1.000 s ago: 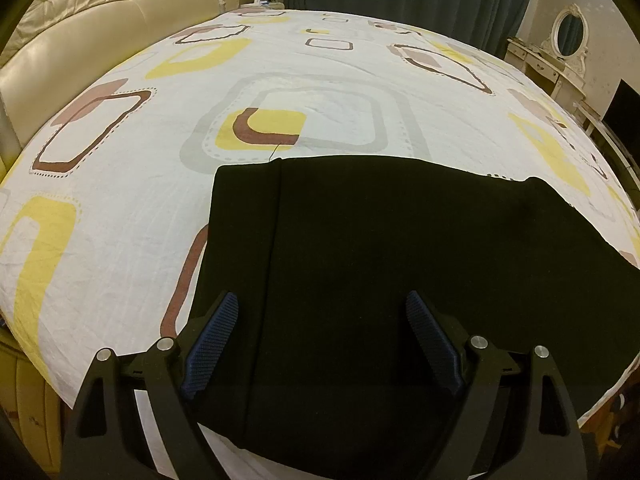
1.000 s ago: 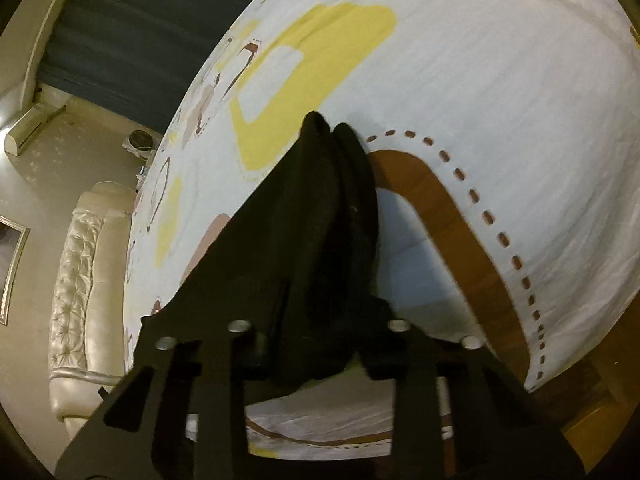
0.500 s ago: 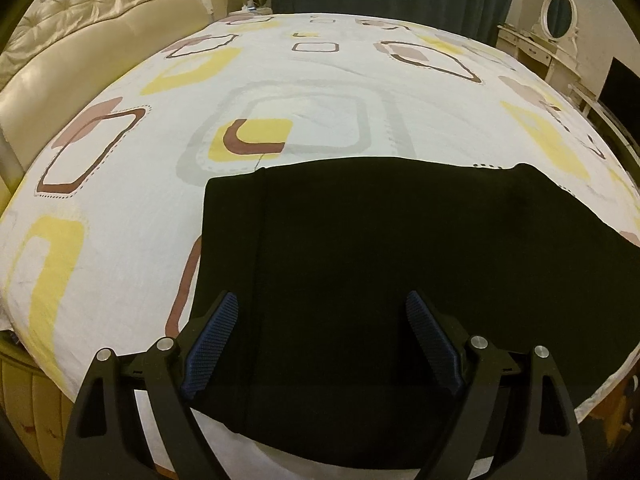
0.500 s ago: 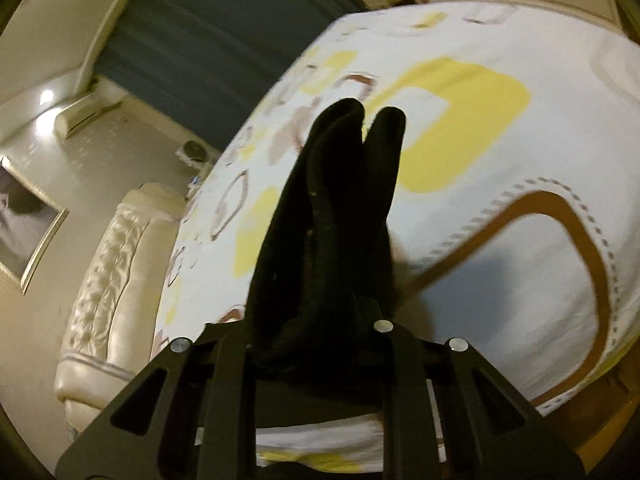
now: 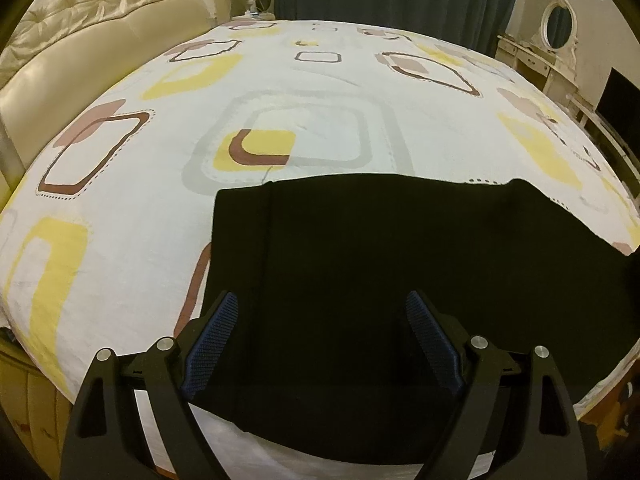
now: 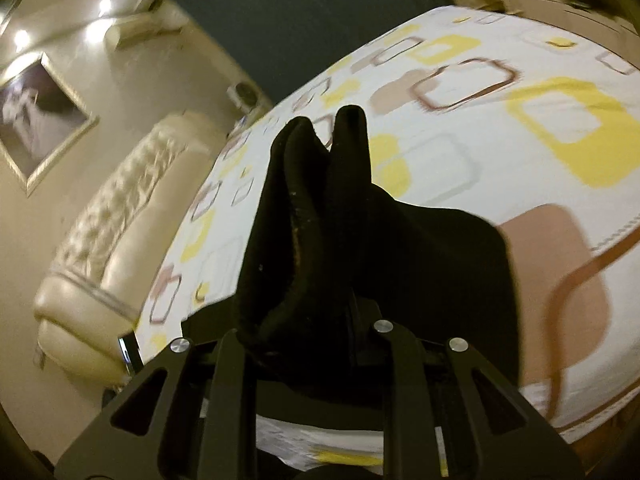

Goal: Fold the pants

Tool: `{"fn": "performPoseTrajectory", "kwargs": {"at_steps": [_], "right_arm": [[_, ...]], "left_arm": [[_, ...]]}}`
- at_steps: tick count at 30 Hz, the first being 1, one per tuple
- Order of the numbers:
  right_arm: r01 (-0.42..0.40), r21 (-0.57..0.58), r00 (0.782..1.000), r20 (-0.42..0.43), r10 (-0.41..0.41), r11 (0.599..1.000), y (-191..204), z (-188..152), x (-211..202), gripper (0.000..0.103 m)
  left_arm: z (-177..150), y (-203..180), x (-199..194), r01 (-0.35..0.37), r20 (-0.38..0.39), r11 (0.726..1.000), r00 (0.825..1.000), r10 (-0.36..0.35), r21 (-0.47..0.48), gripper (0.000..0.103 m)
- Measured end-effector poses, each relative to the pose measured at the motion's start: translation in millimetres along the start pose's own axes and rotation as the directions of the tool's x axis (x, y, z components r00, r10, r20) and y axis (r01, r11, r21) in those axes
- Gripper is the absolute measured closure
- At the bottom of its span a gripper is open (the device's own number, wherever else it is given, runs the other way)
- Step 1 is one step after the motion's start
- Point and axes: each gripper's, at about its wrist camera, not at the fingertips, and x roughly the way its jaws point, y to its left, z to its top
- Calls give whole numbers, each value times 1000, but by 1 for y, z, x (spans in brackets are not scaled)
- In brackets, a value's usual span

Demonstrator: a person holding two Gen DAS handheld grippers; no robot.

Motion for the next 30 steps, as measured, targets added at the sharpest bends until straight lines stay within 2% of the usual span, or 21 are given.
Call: {"fn": "performPoseTrajectory", "kwargs": {"at_steps": [2,7,11,17,20,23,26,28,30], "right_arm": [[-5,-18,999,-46,4,1000,18,-13,27,85],[74,-132,985,-142,-93,988,51,-44,90,85],[67,-148,974,-207,-97,987,62,-64,124,85],[104,-244,955,-245,-165,964,90,-87,154,85],[132,-287,947,-246,-206,949,94,-95,163,84],[130,-289,941,-265,-210,949,94,-100,169,83],[123,-277,943,-268,-200,953,95,-104,170,75],[95,-258,946,-279,-168,961,98,-106,170,65],[65,-255,946,-291,-140,965,103,-110,170,60]], "left_arm": [[1,1,-2,0,8,1000,1000,0,-10,18],[3,2,-6,5,18,1000,1000,-5,-30,18],[2,0,-5,13,13,999,1000,-13,-29,18],[0,-8,-6,11,19,1000,1000,-11,7,18],[0,-10,-6,7,23,1000,1000,-8,15,18],[0,-9,-5,10,18,1000,1000,-10,11,18],[-1,-8,-4,9,14,1000,1000,-9,7,18],[-1,-8,-4,10,13,1000,1000,-10,4,18],[-1,-8,-4,10,13,1000,1000,-10,4,18]]}}
